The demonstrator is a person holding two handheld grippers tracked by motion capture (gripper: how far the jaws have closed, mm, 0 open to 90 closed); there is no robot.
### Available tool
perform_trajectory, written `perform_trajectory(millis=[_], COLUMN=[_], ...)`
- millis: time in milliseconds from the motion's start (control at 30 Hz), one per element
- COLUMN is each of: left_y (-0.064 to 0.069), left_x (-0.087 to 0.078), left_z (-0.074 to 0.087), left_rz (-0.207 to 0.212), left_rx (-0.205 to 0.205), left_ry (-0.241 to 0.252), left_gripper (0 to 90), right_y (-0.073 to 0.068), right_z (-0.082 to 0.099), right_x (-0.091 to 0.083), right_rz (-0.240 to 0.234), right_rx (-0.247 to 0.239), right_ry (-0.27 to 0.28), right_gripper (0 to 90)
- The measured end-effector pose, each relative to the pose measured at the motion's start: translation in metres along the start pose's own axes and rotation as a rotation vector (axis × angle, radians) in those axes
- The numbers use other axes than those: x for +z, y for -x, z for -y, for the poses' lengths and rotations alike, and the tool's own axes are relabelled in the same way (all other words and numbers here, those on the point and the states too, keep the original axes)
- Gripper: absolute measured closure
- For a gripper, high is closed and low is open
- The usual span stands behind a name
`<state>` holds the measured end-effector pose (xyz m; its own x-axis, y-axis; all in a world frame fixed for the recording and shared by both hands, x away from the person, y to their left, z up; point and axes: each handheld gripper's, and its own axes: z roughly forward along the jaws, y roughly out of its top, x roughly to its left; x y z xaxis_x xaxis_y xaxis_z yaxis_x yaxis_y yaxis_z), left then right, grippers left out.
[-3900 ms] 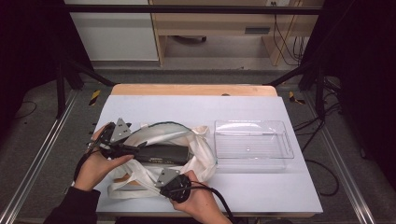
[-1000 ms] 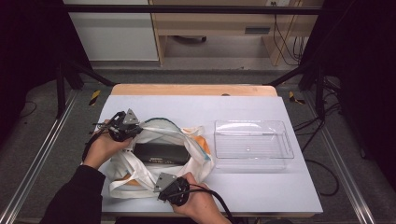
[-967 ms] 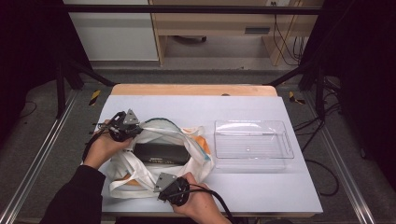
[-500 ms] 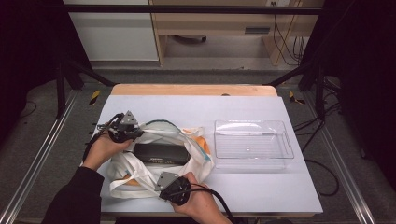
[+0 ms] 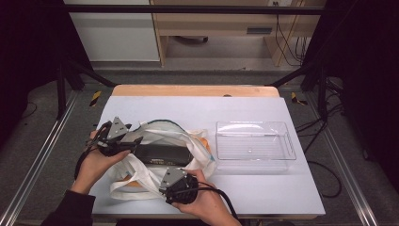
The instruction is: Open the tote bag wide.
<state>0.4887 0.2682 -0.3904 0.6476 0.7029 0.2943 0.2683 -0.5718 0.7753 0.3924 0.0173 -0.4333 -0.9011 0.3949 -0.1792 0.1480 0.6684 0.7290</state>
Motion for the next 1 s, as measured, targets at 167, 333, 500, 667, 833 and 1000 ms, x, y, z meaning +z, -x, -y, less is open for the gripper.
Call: perform_trajectory(millis=[167,333,500,667,833,1000], left_y=[0.019,0.045,0.069,0.075,0.074,0.078], left_x=[-0.031,-0.050,-0.055,-0.055,-0.052,-0.049], left_z=[0.007,0.021,0.032,0.039,0.050,0.049], left_rz=[-0.033,-0.054,-0.097,-0.105,-0.102,-0.071], left_rx=[-0.018,-0.086,-0.074,-0.131,-0.189,-0.207], left_ry=[0.022,0.055,0.057,0.053,0.037,0.043], left_gripper=[31.8,28.5,27.3,25.6,25.2,24.1], right_y=[0.011,0.026,0.054,0.084,0.107,0.127], right_z=[-0.007,-0.006,-0.008,-0.017,-0.029,-0.038], right_x=[-0.019,-0.041,-0.056,-0.061,-0.055,-0.036], right_rz=[0.015,0.070,0.140,0.199,0.221,0.214], right_rx=[0.005,0.032,0.043,0.066,0.065,0.063], right_ry=[0.031,0.066,0.048,0.022,-0.002,-0.058], right_gripper=[46.9,46.6,46.6,46.3,43.9,40.5])
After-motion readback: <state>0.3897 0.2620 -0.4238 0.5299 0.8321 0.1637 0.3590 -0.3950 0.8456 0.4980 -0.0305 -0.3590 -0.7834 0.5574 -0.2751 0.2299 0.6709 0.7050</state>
